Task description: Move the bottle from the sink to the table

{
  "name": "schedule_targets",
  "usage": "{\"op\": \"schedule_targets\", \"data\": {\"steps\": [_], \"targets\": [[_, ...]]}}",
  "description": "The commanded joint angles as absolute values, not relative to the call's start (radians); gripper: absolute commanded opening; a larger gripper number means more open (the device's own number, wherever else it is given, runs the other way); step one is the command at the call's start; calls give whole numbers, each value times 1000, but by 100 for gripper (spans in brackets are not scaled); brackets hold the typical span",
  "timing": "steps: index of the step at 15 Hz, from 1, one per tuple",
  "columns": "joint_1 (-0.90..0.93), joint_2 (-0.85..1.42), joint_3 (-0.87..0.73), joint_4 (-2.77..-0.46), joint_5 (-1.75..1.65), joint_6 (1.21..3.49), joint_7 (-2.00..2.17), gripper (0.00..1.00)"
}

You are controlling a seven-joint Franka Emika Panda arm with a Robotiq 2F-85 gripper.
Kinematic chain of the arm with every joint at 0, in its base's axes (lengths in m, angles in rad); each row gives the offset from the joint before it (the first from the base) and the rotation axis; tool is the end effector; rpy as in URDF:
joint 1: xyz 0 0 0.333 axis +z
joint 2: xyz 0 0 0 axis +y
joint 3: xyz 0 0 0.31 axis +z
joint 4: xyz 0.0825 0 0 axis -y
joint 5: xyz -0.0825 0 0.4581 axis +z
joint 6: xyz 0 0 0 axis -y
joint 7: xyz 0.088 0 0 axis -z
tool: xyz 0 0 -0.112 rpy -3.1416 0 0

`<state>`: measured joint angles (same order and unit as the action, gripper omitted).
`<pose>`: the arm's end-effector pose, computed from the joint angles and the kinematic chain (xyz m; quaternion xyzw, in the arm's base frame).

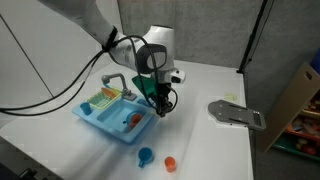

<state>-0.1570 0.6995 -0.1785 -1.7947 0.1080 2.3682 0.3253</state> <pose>0.6431 -0.2228 0.0861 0.9363 -0.3459 -0.0562 0.0226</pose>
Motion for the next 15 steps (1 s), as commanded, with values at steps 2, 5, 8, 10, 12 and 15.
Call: {"op": "schedule_targets", "data": {"steps": [2,5,8,10,12,15], "targets": [[-186,760,-189,-1756,127,2346,324,9],[-201,793,-194,-1756,128,2351,321,9],[-210,823,-200,-1754,124,2360,313,9],[-217,839,-201,-1753,121,2369,299,9],[-221,846,-202,-1762,113,2400,276,9],[-223,859,-204,-1757,113,2398,265,8]]}}
